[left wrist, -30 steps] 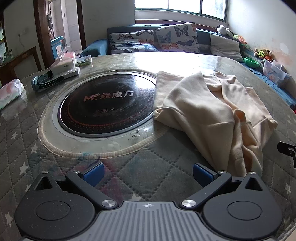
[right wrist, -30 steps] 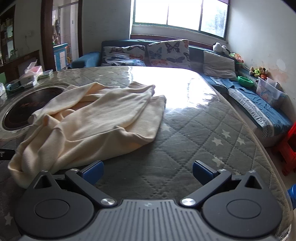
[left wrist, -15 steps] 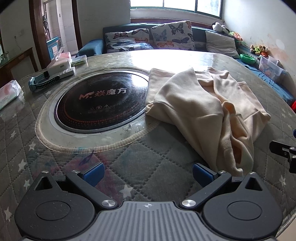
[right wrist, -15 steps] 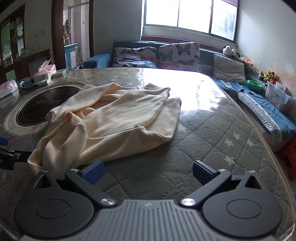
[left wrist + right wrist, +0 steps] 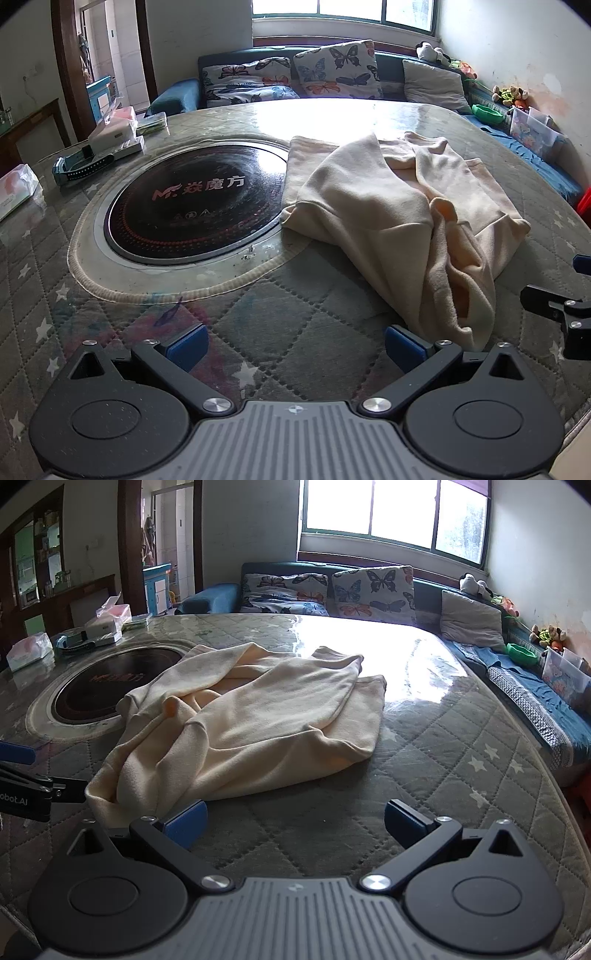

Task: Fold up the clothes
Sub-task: 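Move both grippers toward the crumpled cream sweatshirt on the table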

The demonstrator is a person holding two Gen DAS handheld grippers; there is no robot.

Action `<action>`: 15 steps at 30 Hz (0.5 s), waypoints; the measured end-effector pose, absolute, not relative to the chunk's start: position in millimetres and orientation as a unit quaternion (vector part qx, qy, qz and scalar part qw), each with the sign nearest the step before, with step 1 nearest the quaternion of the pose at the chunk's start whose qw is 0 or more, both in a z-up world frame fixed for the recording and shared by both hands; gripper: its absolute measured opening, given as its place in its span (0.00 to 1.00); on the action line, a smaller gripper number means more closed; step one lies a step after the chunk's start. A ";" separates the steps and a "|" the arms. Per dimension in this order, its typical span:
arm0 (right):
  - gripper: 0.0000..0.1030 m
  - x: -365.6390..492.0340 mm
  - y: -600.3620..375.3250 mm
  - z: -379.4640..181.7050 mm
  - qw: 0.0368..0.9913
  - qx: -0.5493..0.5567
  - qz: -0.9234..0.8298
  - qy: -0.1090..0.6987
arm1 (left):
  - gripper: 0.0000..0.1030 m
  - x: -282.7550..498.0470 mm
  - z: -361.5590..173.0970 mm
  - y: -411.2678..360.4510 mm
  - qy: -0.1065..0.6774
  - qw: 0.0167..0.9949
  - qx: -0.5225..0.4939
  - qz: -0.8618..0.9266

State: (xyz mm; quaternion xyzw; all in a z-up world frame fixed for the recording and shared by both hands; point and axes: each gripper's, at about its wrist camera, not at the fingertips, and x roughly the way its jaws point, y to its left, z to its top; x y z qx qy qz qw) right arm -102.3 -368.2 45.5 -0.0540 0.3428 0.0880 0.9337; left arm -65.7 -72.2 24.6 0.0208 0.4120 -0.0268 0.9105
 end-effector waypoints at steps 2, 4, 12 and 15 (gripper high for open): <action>1.00 -102.7 -366.8 45.8 0.934 -0.055 0.089 0.342 | 1.00 -66.2 25.2 -73.4 0.412 0.910 0.022 -0.030; 1.00 -103.0 -365.9 46.0 0.934 -0.055 0.091 0.342 | 1.00 -66.4 25.4 -74.7 0.412 0.910 0.024 -0.032; 1.00 -100.7 -360.7 45.6 0.932 -0.054 0.099 0.343 | 1.00 -64.5 28.0 -78.5 0.411 0.911 0.027 -0.039; 1.00 -99.6 -359.3 46.3 0.932 -0.056 0.101 0.343 | 1.00 -63.0 28.5 -79.6 0.411 0.910 0.029 -0.041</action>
